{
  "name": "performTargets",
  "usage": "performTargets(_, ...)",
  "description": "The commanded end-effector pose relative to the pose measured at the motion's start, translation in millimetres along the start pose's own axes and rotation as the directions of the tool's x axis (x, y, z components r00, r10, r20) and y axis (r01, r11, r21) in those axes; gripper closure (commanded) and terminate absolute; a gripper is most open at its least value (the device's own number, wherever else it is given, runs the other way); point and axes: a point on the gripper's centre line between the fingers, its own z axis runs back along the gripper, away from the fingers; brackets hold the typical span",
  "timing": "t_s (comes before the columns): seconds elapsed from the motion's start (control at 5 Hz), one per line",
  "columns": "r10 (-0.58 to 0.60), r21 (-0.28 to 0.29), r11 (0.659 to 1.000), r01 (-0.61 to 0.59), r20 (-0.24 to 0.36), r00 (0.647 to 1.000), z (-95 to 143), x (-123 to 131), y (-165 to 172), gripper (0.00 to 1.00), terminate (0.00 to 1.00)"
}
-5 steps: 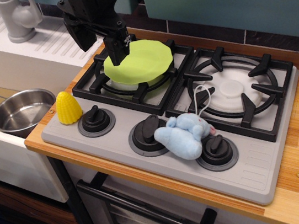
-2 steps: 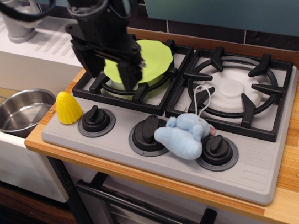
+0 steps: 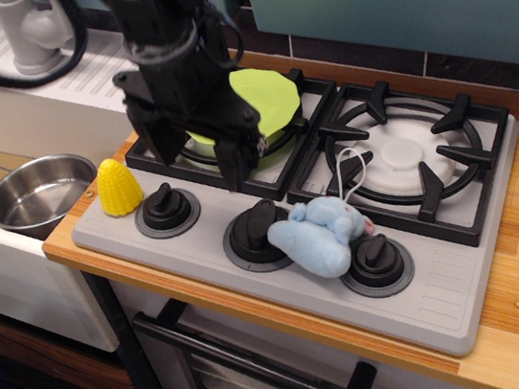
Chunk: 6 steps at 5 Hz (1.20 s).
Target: End effector reaching stuffedhippo
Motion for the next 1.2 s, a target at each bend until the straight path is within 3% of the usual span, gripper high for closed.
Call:
performTargets(0.0,0.009,0.018,1.0,-0.01,0.063,0.998,12.3,1.9,-36.1,0.0,0.0)
performTargets(0.4,0.034,-0.013,0.999,-0.032,0.111,0.993,-0.2,6.3,-66.9,0.0,0.0)
performTargets(1.0,0.009,-0.042,0.999,-0.002,0.168,0.986,-28.0,12.7,-75.1,0.0,0.0)
